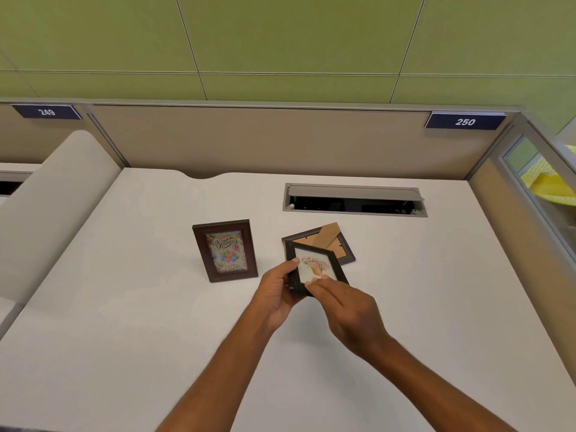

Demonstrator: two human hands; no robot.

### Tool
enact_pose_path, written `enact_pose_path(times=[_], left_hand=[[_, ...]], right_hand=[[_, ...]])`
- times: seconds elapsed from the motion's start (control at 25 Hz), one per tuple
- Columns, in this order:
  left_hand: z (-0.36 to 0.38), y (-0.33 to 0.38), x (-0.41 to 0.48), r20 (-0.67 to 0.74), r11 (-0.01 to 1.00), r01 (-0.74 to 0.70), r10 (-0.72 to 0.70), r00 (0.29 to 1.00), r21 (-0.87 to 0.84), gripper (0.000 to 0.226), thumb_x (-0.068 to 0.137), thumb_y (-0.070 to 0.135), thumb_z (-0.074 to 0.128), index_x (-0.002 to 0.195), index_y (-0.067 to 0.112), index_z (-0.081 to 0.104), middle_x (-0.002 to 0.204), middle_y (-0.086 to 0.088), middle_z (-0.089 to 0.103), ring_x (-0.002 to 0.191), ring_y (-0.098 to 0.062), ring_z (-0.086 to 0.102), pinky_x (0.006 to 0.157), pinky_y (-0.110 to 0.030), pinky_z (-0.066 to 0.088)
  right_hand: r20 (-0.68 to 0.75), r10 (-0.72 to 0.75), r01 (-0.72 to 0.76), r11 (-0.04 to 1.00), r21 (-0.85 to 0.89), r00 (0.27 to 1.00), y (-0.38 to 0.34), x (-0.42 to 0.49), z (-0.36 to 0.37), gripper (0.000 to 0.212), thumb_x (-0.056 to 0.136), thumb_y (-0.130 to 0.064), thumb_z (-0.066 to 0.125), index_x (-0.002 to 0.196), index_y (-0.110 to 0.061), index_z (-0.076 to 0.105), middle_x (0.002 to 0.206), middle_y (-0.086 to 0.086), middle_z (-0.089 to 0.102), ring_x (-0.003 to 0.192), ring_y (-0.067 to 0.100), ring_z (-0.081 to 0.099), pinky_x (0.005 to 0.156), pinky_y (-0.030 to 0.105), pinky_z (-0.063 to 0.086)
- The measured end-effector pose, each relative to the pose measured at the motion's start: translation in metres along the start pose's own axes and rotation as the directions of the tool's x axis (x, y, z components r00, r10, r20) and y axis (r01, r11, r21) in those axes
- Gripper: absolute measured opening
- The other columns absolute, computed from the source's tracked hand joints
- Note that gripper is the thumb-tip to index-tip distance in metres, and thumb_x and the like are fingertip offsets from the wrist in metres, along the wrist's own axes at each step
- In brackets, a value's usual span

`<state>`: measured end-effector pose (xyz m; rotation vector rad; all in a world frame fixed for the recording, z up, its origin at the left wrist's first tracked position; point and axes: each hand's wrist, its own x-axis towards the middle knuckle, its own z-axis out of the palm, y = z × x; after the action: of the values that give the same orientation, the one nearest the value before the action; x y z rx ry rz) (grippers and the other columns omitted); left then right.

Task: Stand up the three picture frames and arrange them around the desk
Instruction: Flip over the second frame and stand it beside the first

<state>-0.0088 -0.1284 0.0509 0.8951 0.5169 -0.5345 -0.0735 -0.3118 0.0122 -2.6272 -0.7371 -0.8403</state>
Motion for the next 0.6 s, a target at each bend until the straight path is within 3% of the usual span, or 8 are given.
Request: enact_pose_path(times=[0.12,0.24,0.32,0.4,0.48,0.56,0.6], left_hand=[[-0.004,0.002,-0.003,0.062,0.998,-0.047,0.044,0.997,0.043,0.038,0.111,0.023,0.058,0.144,0.005,0.066,0.134,-0.020,0.078,0.124,-0.038,0.076,0.086,-0.046,0.068],[-0.009,0.005,-0.004,0.081,0.991,-0.102,0.095,0.992,0.089,0.037,0.114,0.022,0.052,0.145,0.006,0.065,0.136,-0.021,0.077,0.128,-0.040,0.073,0.092,-0.045,0.068],[-0.012,0.007,-0.005,0.092,0.983,-0.143,0.133,0.987,0.113,0.036,0.114,0.019,0.051,0.143,0.006,0.067,0.135,-0.021,0.077,0.126,-0.039,0.074,0.093,-0.043,0.068],[-0.014,0.007,-0.007,0.104,0.980,-0.167,0.156,0.982,0.109,0.035,0.114,0.018,0.050,0.141,0.007,0.069,0.134,-0.020,0.078,0.124,-0.036,0.075,0.096,-0.045,0.067],[-0.015,0.008,-0.009,0.103,0.979,-0.176,0.165,0.981,0.100,0.033,0.114,0.018,0.050,0.138,0.011,0.072,0.135,-0.016,0.078,0.126,-0.033,0.075,0.100,-0.047,0.066],[-0.015,0.007,-0.010,0.092,0.977,-0.185,0.175,0.980,0.108,0.031,0.114,0.020,0.052,0.131,0.018,0.078,0.135,-0.013,0.079,0.127,-0.031,0.075,0.100,-0.048,0.066],[-0.016,0.007,-0.011,0.090,0.975,-0.191,0.182,0.979,0.114,0.031,0.114,0.021,0.052,0.127,0.021,0.081,0.135,-0.012,0.079,0.126,-0.030,0.076,0.099,-0.047,0.067]], right_hand=[[0.036,-0.042,0.042,0.999,-0.009,0.998,0.001,-0.002,0.000,0.036,0.098,-0.027,0.079,0.131,-0.011,0.077,0.132,0.013,0.078,0.124,0.033,0.075,0.093,0.044,0.065],[0.098,-0.030,0.020,0.995,0.100,0.995,0.006,0.004,-0.005,0.036,0.104,-0.037,0.072,0.133,-0.016,0.074,0.135,0.007,0.077,0.130,0.026,0.070,0.106,0.043,0.061],[0.138,0.069,-0.100,0.968,0.230,0.988,0.010,0.008,-0.010,0.041,0.104,-0.040,0.070,0.137,-0.016,0.072,0.138,0.003,0.074,0.133,0.022,0.065,0.112,0.043,0.055],[0.125,0.249,-0.277,0.909,0.313,0.960,0.016,0.014,-0.013,0.041,0.102,-0.031,0.073,0.139,-0.013,0.069,0.144,0.004,0.069,0.137,0.020,0.061,0.112,0.041,0.055],[0.142,0.487,-0.502,0.777,0.380,0.862,0.021,0.023,-0.015,0.047,0.100,-0.019,0.076,0.145,-0.014,0.063,0.147,0.001,0.063,0.137,0.015,0.058,0.107,0.026,0.055],[0.264,0.687,-0.705,0.503,0.500,0.677,0.024,0.037,-0.019,0.049,0.099,-0.015,0.077,0.144,-0.024,0.060,0.133,-0.012,0.067,0.123,0.009,0.066,0.088,0.011,0.058],[0.357,0.724,-0.754,0.337,0.564,0.591,0.026,0.042,-0.020,0.045,0.100,-0.016,0.076,0.140,-0.030,0.060,0.123,-0.019,0.071,0.116,0.007,0.070,0.079,0.010,0.059]])
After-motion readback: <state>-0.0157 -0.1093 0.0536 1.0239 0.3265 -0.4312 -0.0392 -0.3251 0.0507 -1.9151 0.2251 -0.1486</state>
